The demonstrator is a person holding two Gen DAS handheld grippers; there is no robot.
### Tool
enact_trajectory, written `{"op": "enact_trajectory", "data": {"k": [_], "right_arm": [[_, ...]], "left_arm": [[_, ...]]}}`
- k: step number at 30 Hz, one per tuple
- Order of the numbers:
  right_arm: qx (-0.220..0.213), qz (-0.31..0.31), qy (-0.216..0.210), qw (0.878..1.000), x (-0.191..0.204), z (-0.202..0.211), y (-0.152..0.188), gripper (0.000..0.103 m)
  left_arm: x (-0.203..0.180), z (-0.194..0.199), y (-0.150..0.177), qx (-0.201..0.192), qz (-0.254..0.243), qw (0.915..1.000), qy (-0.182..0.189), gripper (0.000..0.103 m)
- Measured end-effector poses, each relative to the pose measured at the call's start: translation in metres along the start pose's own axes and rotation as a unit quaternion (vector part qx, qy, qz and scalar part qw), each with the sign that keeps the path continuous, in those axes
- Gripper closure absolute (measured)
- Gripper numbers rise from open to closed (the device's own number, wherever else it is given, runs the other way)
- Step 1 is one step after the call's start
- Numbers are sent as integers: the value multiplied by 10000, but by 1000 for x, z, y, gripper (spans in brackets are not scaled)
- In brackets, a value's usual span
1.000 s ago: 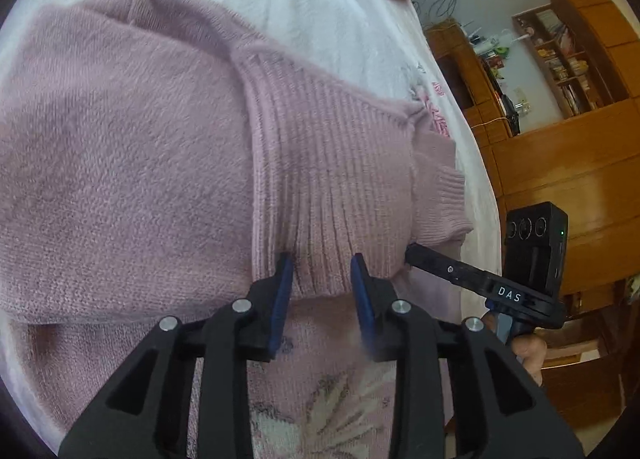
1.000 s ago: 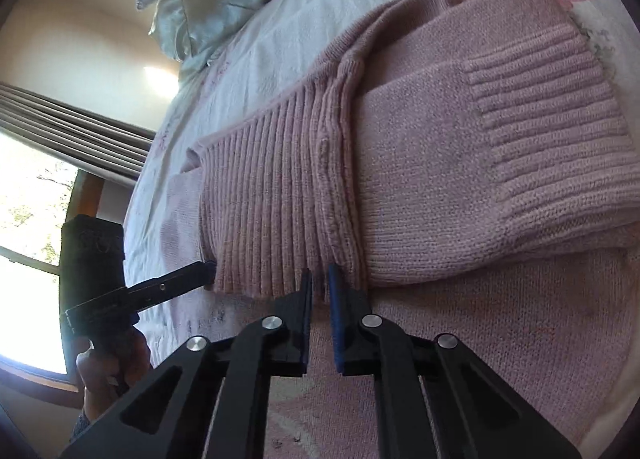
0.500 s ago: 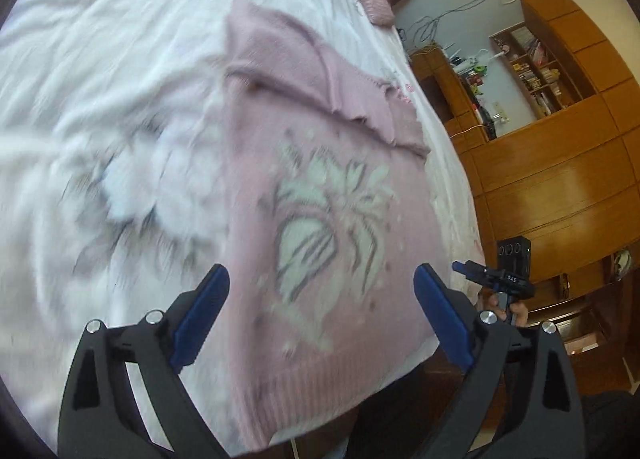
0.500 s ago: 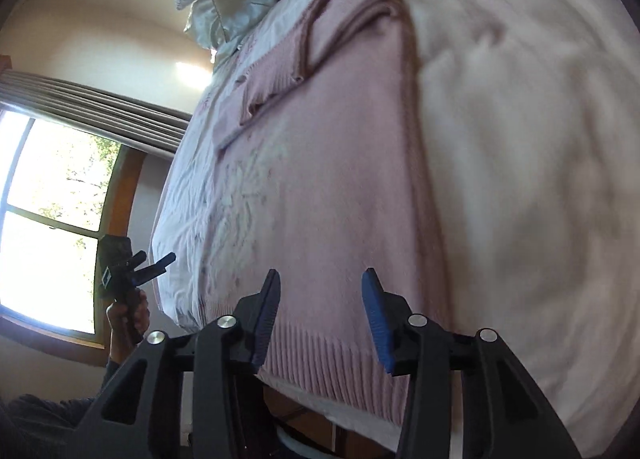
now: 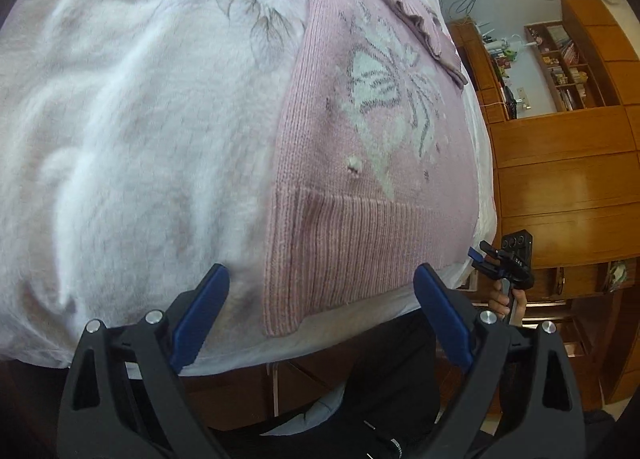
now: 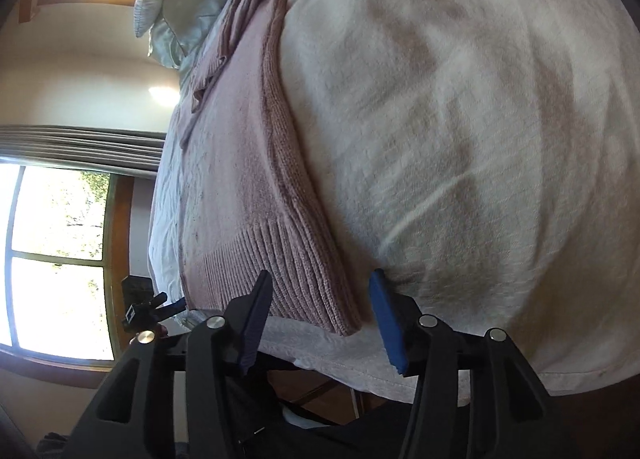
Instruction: Fold small clothes
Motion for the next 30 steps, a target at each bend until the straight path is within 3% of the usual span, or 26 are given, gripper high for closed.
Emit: {"op": "enact_trajectory", "data": {"k": [5,13,14,15,17,19,21,23,30], "right_arm": [[197,150,-103,9996,5,-19,4,51],[207,59,-378,9991,-5,-19,4,52],[215,58,-416,9989,-5,-19,4,52],[223,60,-457,9987,-4,-19,5,52],[232,75,-516,9984,-6,-18,6,55],[246,59,-537,9982,-4,-21,7,61],[299,73,-556,9980,-3,-22,9,71],[338,125,-579,9977,0,-23,12,80],[77,144,-474,9987,11,-19,9,93]], "left_arm": [[6,-3,-4,54,242,9992,315,10],[-2,-10,-6,90,180,9997,105,13],[-6,-13,-7,120,167,9997,109,34],[-4,-15,-5,183,184,9996,105,63],[-4,-18,-3,186,205,9996,96,78],[0,-17,-3,151,294,9993,147,82],[2,-15,-1,124,372,9989,268,94],[1,-13,1,126,408,9982,427,95],[5,-15,-1,-62,707,9953,666,96]]}}
Point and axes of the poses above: each gripper's, at about its wrist camera, not at the fingertips, and z roughly against the way its jaws point, x to its left, y to its underside, the point moved 4 cm from there along -z, roughly the way its jaws point, and after that the axes turned 3 degrees about x, right-handed, at the moved point
